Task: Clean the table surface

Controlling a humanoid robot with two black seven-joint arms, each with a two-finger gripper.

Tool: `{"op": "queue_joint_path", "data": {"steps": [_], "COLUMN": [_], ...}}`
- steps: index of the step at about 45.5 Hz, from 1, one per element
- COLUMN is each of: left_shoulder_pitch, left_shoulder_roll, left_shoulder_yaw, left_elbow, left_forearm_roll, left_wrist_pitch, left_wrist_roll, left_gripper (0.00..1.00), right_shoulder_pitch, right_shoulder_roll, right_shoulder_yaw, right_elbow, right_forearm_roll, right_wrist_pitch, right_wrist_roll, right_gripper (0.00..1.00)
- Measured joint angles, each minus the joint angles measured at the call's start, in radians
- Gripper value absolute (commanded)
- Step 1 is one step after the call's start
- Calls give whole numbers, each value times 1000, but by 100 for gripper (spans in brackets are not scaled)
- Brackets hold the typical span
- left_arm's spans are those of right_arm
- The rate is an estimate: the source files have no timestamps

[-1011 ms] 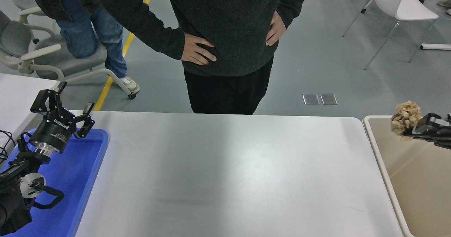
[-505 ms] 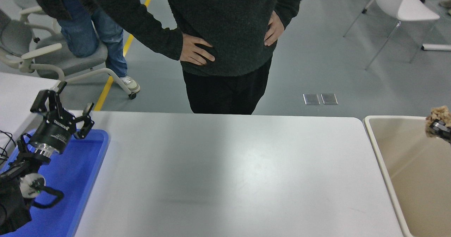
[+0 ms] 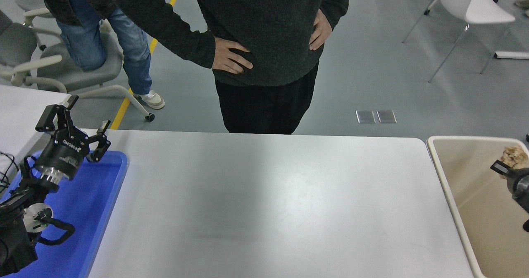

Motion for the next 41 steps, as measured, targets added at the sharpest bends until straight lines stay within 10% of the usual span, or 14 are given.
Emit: {"op": "queue_joint_path", "data": {"steps": [35,41], "left_shoulder_pitch": [0,0], "left_shoulder_roll": [0,0], "left_shoulder_yaw": [0,0], "left_elbow": [0,0], "left_forearm_roll": [0,0], "left_wrist_pitch": [1,1], "left_wrist_roll": [0,0], "left_gripper": [100,100], "right_shoulder_pitch": [-108,-112], "right_shoulder_roll": [131,137], "right_shoulder_yaw": [-108,-111], "right_elbow": [-125,-126], "right_forearm_roll": [132,148], "right_wrist_pitch": [0,1], "right_wrist_roll": [-6,-7], "right_gripper": [0,100]}}
